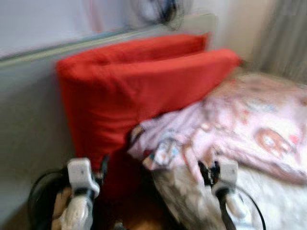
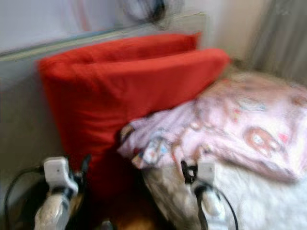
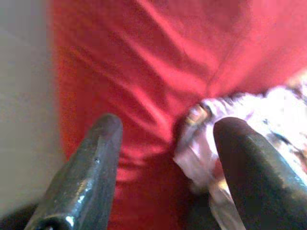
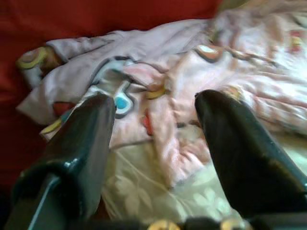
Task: Clean up the room
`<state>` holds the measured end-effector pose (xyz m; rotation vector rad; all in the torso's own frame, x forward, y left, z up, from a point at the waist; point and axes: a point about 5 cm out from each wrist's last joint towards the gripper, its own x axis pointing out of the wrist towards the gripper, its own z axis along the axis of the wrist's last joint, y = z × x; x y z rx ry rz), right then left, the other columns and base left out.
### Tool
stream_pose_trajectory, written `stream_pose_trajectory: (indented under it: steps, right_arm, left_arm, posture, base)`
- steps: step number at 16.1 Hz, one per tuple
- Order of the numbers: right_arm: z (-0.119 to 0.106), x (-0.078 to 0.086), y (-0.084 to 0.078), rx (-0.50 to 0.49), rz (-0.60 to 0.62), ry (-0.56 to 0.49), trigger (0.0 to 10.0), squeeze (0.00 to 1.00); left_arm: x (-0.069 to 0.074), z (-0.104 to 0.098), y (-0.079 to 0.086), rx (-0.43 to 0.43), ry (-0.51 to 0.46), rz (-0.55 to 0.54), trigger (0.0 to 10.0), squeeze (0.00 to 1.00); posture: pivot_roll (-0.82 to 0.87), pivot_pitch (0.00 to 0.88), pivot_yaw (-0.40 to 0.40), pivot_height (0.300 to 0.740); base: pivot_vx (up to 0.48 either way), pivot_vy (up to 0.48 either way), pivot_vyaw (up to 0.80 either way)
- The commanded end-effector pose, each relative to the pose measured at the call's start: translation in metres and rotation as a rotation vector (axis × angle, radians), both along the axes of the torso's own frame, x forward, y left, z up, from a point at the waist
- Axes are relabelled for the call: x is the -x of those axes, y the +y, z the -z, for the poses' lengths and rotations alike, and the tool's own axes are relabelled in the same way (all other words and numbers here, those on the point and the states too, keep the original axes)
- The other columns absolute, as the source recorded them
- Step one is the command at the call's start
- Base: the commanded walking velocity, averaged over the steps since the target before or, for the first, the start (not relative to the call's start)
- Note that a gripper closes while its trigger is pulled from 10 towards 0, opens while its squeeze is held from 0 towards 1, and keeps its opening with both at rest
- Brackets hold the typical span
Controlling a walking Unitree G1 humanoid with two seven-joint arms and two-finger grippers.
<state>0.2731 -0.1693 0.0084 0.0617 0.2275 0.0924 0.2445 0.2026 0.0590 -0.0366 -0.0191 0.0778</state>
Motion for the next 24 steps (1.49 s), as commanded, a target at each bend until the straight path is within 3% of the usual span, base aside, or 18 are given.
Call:
stream_pose_trajectory:
  steps: [1, 8, 21, 24]
  right_arm:
    - [0.002, 0.001, 0.003, -0.004, -0.013, 0.016, 10.0, 0.00]
    - [0.008, 0.003, 0.007, 0.001, -0.037, 0.059, 10.0, 0.00]
    - [0.009, 0.005, 0.016, -0.038, -0.085, 0.048, 10.0, 0.00]
    - [0.008, 0.007, 0.021, -0.049, -0.121, 0.031, 10.0, 0.00]
  left_arm:
    - [0.003, 0.006, 0.000, 0.006, 0.034, -0.004, 10.0, 0.00]
    - [0.003, 0.006, -0.001, 0.012, 0.044, 0.002, 10.0, 0.00]
    - [0.003, 0.006, -0.001, 0.014, 0.051, 0.002, 10.0, 0.00]
    - [0.003, 0.006, 0.000, 0.014, 0.056, 0.002, 10.0, 0.00]
  posture:
    - [0.04, 0.000, 0.005, 0.664]
    - [0.05, 0.000, 0.004, 0.654]
    - [0.06, 0.000, 0.004, 0.644]
    - [0.06, 0.000, 0.004, 0.644]
  base:
    - [0.000, 0.000, 0.00]
    - [0.000, 0.000, 0.00]
    - [0.000, 0.000, 0.00]
    - [0.000, 0.000, 0.69]
